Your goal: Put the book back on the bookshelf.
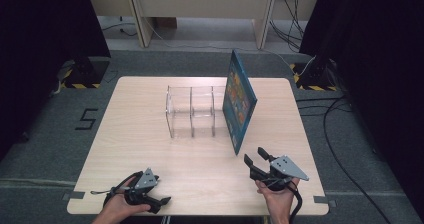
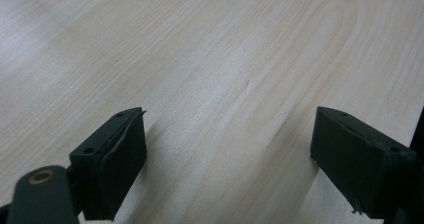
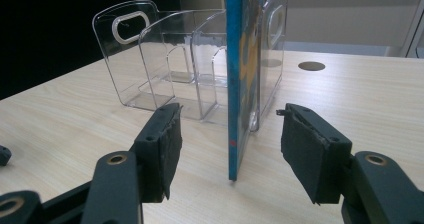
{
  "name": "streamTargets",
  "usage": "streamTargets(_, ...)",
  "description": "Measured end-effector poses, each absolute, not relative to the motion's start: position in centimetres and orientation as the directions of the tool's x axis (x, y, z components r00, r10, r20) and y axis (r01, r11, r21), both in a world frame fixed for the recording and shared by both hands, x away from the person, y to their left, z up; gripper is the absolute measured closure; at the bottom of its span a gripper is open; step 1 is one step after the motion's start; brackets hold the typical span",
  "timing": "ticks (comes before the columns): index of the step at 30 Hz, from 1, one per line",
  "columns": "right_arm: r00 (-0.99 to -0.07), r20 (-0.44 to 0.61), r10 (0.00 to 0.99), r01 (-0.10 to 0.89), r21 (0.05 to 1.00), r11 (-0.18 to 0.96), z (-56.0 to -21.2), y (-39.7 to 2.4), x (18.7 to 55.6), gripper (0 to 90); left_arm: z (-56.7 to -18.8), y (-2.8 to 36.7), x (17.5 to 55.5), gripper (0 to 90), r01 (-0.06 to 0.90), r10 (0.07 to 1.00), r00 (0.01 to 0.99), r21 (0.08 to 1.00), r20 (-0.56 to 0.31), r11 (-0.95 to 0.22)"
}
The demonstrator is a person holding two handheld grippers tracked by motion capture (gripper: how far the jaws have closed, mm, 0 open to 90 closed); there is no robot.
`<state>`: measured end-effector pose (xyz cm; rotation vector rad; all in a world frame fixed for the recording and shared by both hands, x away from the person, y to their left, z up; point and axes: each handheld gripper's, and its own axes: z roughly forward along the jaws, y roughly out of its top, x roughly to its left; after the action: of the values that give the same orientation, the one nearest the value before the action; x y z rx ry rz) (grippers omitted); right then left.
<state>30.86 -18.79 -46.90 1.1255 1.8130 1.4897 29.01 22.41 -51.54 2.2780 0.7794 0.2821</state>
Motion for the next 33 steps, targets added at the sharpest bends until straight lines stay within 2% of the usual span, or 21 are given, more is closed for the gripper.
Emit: streamTargets(33,-0.551,0.127,0.825,0.353,0.931,0.092,-48.2,-20.4,27.2,40.2,-51.6,22.4,28.9,13.6,0.449,0.601,0.799,0.685,-0.021,-0.573)
